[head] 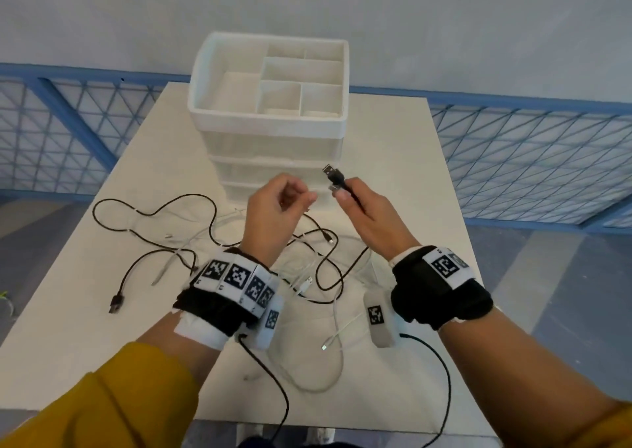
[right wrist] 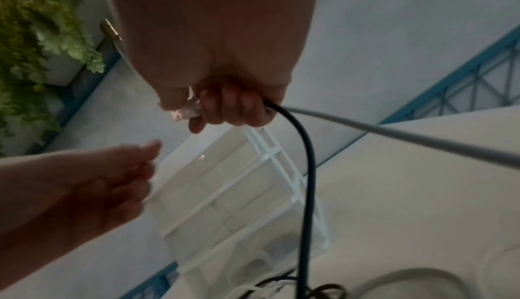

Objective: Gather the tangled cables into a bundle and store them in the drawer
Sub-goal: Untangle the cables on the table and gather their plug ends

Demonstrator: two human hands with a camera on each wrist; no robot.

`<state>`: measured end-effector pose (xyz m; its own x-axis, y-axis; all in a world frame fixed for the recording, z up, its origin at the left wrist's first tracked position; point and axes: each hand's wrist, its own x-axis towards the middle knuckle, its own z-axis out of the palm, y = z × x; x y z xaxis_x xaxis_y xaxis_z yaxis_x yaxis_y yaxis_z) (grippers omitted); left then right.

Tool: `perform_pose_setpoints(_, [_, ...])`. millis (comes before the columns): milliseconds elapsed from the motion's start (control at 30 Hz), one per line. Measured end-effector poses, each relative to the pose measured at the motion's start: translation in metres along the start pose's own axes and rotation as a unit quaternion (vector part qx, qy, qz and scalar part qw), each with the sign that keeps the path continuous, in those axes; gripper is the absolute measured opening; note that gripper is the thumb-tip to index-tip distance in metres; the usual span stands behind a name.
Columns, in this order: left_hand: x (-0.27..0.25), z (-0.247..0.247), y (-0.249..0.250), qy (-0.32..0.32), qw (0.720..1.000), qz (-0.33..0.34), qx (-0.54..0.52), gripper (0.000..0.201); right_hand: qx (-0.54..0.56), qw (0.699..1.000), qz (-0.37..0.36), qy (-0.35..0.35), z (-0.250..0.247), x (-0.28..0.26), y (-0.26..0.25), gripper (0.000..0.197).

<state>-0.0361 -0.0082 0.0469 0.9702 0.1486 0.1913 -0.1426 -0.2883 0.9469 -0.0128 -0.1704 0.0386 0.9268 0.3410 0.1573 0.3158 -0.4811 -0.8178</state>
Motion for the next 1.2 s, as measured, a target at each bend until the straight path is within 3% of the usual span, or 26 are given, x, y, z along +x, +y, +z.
perform_pose_setpoints(33, [-0.01, -0.001, -0.004, -0.033, 0.999, -0.01, 0.02, 0.008, -0.017, 1.0, 0.01, 0.001, -0.003, -0.004, 0.004, 0.019])
perform_pose_setpoints(100, [-0.034, 0.003, -0.018, -0.193, 0.974, -0.039, 0.108, 0.014, -0.039, 0.999, 0.03, 0.003, -0.008, -0.011, 0.013, 0.019])
perform_pose_setpoints(167, [-0.055, 0.014, -0.041, -0.33, 0.901, -0.035, 0.279, 0.017, -0.044, 0.997, 0.057, 0.0, -0.011, -0.018, 0.021, 0.022])
perform_pose_setpoints(200, [-0.062, 0.018, -0.055, -0.346, 0.87, -0.032, 0.351, 0.019, -0.044, 0.997, 0.071, 0.0, -0.013, -0.023, 0.023, 0.025])
perform_pose_setpoints(233, [-0.065, 0.02, -0.067, -0.334, 0.857, -0.042, 0.391, 0.022, -0.043, 0.996, 0.082, 0.004, -0.013, -0.026, 0.025, 0.028])
perform_pose_setpoints(333, [-0.065, 0.018, -0.093, -0.295, 0.846, -0.079, 0.436, 0.027, -0.033, 0.992, 0.117, 0.02, -0.017, -0.038, 0.026, 0.037])
perform_pose_setpoints(433, [-0.061, 0.016, -0.103, -0.317, 0.828, -0.101, 0.451, 0.023, -0.032, 0.987, 0.159, 0.013, -0.024, -0.048, 0.027, 0.042])
perform_pose_setpoints(500, [-0.058, 0.014, -0.099, -0.325, 0.833, -0.117, 0.431, 0.02, -0.048, 0.985, 0.164, -0.008, -0.028, -0.051, 0.027, 0.039])
perform_pose_setpoints(633, [-0.055, 0.009, -0.077, -0.263, 0.898, -0.095, 0.34, 0.004, -0.005, 0.985, 0.169, -0.018, -0.03, -0.065, 0.027, 0.024])
perform_pose_setpoints(767, [-0.044, 0.012, -0.032, -0.227, 0.963, -0.121, 0.085, 0.023, 0.107, 0.976, 0.184, -0.045, -0.02, -0.07, 0.024, 0.027])
perform_pose_setpoints(900, [-0.035, 0.015, 0.001, -0.184, 0.97, -0.127, -0.09, 0.016, 0.169, 0.971, 0.15, -0.08, -0.002, -0.06, 0.003, 0.023])
perform_pose_setpoints(1000, [-0.039, 0.008, -0.003, -0.14, 0.982, -0.09, -0.088, 0.017, 0.263, 0.94, 0.182, -0.116, 0.024, -0.058, -0.01, 0.027])
perform_pose_setpoints(1100, [-0.044, -0.009, -0.017, -0.117, 0.992, -0.043, 0.0, 0.028, 0.279, 0.928, 0.212, -0.124, 0.039, -0.058, -0.013, 0.016])
perform_pose_setpoints(1200, [-0.061, -0.032, -0.029, -0.197, 0.97, -0.057, 0.131, 0.019, 0.259, 0.936, 0.216, -0.099, 0.04, -0.054, -0.006, 0.018])
